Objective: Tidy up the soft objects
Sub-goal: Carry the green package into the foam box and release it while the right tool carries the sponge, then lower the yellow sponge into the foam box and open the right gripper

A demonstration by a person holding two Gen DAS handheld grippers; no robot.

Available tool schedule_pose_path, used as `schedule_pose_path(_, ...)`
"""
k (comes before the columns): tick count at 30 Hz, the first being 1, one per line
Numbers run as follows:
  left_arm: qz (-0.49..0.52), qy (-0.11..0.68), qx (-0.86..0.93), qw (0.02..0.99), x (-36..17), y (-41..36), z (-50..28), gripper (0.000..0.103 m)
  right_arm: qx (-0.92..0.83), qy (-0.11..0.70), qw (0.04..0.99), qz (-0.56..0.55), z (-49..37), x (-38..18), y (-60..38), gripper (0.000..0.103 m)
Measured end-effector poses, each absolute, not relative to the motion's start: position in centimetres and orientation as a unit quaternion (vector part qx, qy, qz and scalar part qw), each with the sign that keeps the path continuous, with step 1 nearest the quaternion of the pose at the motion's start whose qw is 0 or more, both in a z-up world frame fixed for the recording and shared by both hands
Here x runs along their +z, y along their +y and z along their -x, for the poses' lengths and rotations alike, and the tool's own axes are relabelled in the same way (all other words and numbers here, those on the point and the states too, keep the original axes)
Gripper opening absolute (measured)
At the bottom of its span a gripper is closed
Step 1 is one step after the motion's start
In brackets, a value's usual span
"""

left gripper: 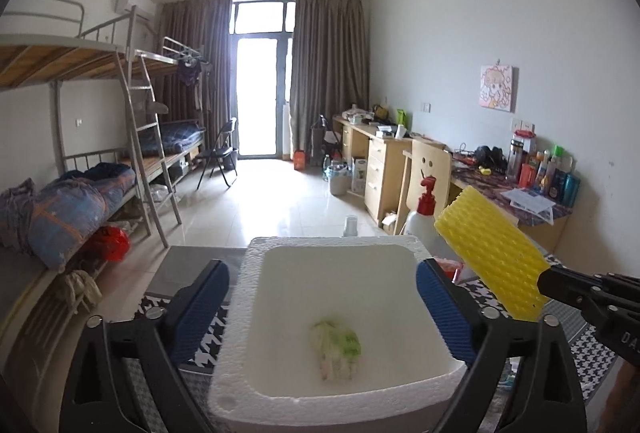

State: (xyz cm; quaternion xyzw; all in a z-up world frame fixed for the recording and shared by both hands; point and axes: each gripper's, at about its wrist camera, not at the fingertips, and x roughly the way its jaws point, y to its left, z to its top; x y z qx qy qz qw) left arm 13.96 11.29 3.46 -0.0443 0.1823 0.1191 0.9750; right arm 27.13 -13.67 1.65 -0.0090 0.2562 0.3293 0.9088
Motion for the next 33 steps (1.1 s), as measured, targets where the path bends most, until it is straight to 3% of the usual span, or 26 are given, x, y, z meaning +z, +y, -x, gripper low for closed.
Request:
schedule_pose_path(3,0.049,0.172,0.128,0.976,3.8,11.7,-13.3,0.102,0.330,0.259,0.908,0.011,-27.4,1.7,-13.1,0.010)
schedule_pose_path(33,0.048,0.152,0.155,0.975,3.4,14.3,-8.7,0.102,0.371,0.284,0.883,0.044,-28.2,1.3,-7.0,0.010)
